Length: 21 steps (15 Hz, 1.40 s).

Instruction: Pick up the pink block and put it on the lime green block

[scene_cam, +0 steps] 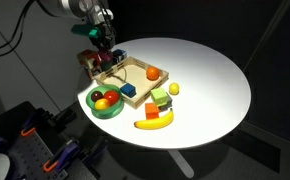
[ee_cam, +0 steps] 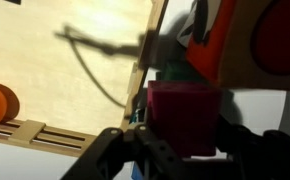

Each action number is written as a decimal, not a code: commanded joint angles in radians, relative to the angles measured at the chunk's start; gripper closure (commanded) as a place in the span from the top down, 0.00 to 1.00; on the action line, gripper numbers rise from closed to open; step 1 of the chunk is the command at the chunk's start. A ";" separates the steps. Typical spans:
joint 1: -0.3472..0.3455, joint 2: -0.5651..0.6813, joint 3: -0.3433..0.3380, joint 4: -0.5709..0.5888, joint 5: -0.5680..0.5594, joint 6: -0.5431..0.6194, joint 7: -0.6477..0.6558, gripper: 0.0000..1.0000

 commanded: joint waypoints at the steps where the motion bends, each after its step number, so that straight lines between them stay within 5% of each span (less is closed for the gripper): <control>1: 0.033 0.028 -0.017 0.042 -0.024 -0.020 0.042 0.29; 19: 0.040 0.070 -0.023 0.101 -0.015 -0.148 0.054 0.29; 20: 0.040 0.075 -0.023 0.107 -0.016 -0.154 0.055 0.34; 21: 0.041 0.079 -0.023 0.112 -0.017 -0.159 0.055 0.70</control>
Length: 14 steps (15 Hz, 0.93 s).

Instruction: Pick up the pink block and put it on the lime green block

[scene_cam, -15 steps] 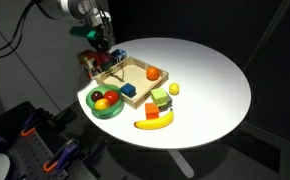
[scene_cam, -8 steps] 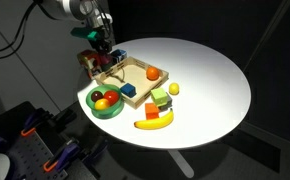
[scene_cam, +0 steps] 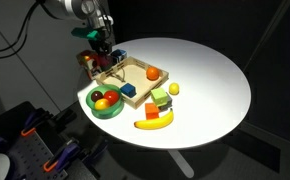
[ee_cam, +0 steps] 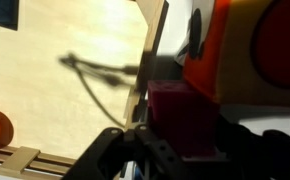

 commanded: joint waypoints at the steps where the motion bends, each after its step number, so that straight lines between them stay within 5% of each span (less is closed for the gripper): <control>1: 0.006 0.025 -0.001 0.051 -0.017 -0.047 0.016 0.78; 5: 0.003 0.022 0.006 0.053 -0.013 -0.046 0.003 0.99; 14: -0.013 -0.028 0.053 0.017 0.013 0.031 -0.036 1.00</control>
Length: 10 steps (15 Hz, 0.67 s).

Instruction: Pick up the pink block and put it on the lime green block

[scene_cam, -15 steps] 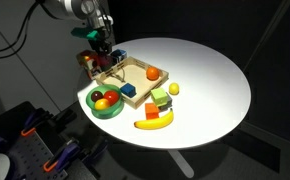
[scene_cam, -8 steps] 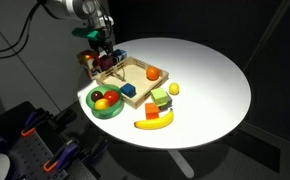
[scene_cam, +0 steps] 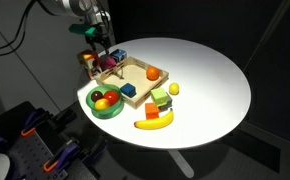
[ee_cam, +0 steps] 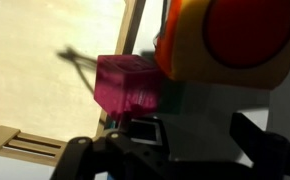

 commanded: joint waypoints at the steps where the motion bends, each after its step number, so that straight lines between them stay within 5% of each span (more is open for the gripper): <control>1: -0.016 -0.035 0.021 -0.021 0.014 0.036 -0.026 1.00; 10: -0.007 -0.112 0.009 -0.084 0.009 0.062 0.013 1.00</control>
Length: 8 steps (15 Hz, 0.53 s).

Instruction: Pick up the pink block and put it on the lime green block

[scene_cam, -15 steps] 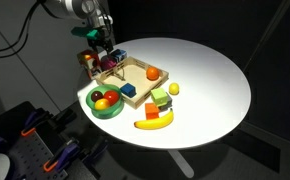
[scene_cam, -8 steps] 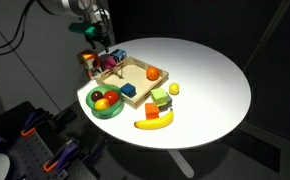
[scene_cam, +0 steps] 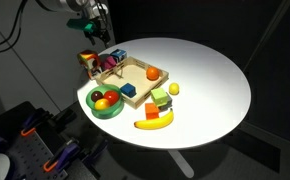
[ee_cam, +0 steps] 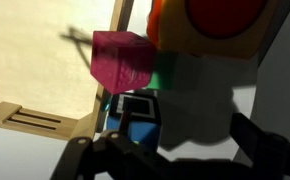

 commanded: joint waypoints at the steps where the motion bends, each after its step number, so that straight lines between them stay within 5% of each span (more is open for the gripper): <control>1: -0.004 -0.076 -0.002 -0.070 0.006 -0.003 0.016 1.00; 8: -0.003 -0.174 -0.012 -0.175 -0.005 -0.004 0.046 1.00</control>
